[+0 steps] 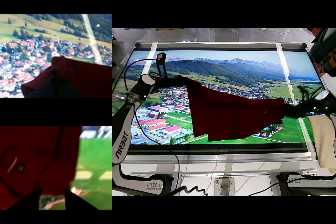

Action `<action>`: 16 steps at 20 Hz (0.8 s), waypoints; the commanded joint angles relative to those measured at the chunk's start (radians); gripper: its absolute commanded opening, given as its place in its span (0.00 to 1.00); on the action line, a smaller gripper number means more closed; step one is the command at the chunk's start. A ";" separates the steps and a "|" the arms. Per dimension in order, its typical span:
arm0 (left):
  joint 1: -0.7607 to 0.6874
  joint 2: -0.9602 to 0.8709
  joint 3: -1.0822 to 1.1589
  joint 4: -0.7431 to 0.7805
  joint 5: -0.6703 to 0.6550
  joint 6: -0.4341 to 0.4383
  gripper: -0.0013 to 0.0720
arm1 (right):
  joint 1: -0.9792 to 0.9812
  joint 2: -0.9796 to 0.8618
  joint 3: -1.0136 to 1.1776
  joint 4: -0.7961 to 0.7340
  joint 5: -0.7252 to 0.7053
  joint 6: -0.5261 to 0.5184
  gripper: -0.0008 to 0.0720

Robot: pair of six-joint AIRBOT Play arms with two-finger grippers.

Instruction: Fold the clothes and pants, and hang the long-sleeved shirts on hangers.

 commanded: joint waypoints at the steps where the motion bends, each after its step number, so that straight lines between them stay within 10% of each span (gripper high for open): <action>1: -0.001 -0.001 0.000 0.001 -0.045 0.000 0.04 | 0.001 0.001 -0.206 0.294 0.134 -0.122 0.45; 7: -0.001 -0.001 0.000 0.000 -0.055 0.000 0.04 | 0.152 0.000 -0.457 0.542 -0.051 -0.195 0.78; 10: -0.001 -0.001 0.000 0.000 -0.061 0.000 0.04 | 0.317 0.000 -0.460 0.543 -0.174 -0.108 0.77; 16: -0.001 -0.001 0.000 0.000 -0.061 0.000 0.04 | 0.474 0.000 -0.459 0.545 -0.315 -0.034 0.36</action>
